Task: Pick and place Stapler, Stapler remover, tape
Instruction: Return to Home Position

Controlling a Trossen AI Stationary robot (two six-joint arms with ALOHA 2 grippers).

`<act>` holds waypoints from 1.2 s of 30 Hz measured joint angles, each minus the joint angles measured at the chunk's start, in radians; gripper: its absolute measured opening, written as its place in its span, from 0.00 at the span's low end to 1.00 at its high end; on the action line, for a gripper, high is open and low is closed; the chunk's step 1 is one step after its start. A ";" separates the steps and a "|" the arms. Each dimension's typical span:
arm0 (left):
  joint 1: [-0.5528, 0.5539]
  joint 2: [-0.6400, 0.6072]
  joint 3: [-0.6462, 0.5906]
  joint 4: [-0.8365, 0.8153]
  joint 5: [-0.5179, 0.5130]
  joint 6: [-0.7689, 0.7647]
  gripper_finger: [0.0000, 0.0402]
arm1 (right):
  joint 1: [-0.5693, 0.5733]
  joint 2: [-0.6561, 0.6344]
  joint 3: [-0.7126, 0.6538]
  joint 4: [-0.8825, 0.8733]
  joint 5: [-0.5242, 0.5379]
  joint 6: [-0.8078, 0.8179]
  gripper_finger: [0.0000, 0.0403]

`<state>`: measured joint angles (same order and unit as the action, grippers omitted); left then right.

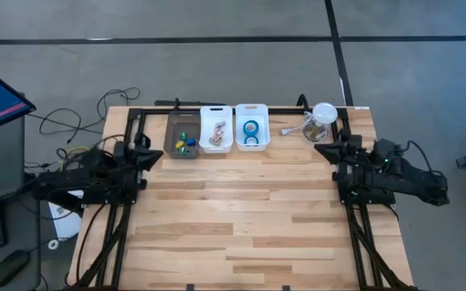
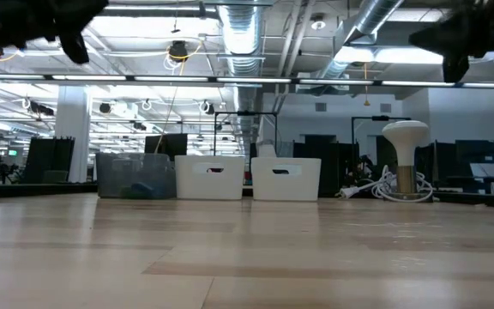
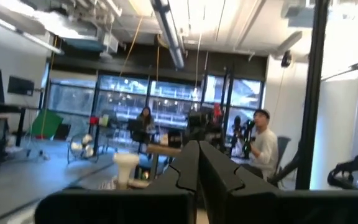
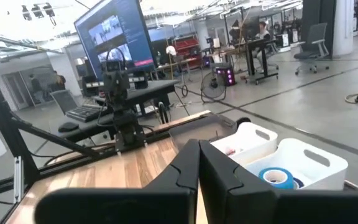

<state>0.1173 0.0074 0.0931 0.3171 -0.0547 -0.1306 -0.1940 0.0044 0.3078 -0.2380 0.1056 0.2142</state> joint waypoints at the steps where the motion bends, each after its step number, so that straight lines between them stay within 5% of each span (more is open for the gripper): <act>1: 0.000 0.000 -0.025 0.013 -0.003 0.000 0.01 | 0.000 0.000 -0.011 0.008 0.000 0.000 0.00; 24: 0.000 0.131 -0.088 0.005 -0.005 0.047 0.01 | 0.002 0.000 -0.291 0.244 -0.003 -0.041 0.00; 36: 0.000 0.186 -0.087 0.005 -0.005 0.045 0.01 | 0.002 0.013 -0.300 0.268 -0.002 -0.069 0.00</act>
<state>0.1173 0.1936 0.0059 0.3220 -0.0596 -0.0860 -0.1921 0.0177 0.0078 0.0303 0.1040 0.1452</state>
